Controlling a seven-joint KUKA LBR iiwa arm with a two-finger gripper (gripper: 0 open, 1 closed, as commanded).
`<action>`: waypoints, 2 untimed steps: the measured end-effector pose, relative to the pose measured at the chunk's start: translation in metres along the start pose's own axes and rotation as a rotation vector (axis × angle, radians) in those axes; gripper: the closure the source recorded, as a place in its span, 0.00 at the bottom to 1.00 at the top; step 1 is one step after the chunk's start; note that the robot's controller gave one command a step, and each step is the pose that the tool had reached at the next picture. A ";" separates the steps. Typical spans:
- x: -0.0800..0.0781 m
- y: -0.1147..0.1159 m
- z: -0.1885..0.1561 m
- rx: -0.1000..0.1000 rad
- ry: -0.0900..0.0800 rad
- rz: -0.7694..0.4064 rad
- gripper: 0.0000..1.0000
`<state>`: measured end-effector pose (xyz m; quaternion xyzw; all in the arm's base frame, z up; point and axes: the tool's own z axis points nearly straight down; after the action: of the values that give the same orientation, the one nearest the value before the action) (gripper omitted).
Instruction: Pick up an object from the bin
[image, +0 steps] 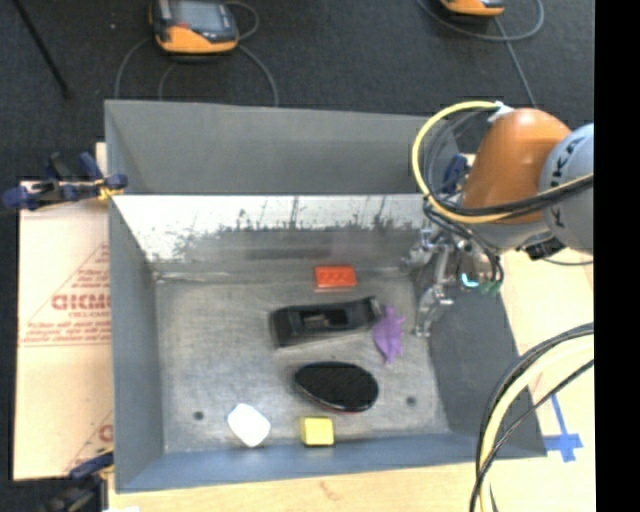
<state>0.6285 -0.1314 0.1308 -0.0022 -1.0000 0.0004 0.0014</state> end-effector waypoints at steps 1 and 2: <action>-0.002 0.000 -0.005 0.001 -0.008 -0.003 0.00; 0.008 0.071 -0.003 -0.002 -0.005 -0.014 0.00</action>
Offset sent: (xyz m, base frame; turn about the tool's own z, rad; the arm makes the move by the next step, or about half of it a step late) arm -0.0081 0.0679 0.0024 -0.0082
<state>0.6212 -0.0604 0.1342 0.0045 -1.0000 -0.0009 -0.0014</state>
